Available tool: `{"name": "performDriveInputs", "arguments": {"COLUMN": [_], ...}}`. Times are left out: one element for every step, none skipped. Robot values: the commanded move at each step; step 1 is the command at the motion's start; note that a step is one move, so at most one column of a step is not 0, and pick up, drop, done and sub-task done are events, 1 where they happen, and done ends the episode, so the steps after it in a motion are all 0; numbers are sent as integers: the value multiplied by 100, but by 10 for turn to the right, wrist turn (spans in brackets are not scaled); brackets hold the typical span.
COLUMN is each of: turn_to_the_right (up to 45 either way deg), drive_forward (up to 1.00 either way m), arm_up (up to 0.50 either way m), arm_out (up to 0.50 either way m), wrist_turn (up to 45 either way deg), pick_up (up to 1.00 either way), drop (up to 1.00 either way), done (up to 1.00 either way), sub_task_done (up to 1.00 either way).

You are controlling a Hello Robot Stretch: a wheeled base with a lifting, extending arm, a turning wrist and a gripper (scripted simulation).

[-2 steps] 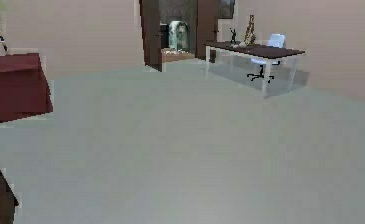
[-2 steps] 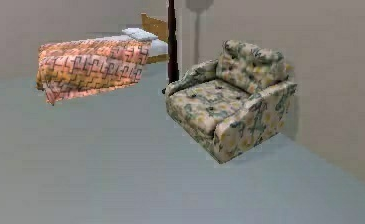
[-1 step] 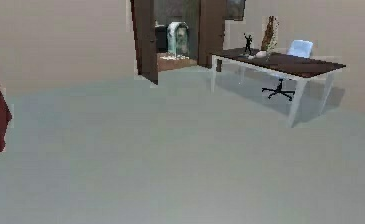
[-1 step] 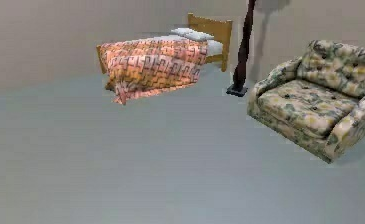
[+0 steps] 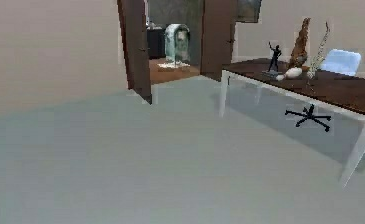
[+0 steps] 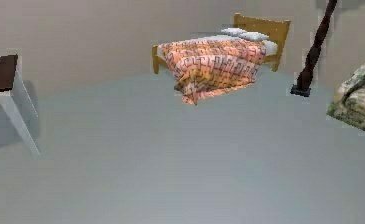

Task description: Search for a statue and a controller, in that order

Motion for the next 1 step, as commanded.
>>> {"name": "performDriveInputs", "arguments": {"turn_to_the_right": [0], "drive_forward": [100], "arm_up": [0], "arm_out": [0], "wrist_turn": [0], "pick_up": [0], "drop": [0], "done": [0], "sub_task_done": [0]}}
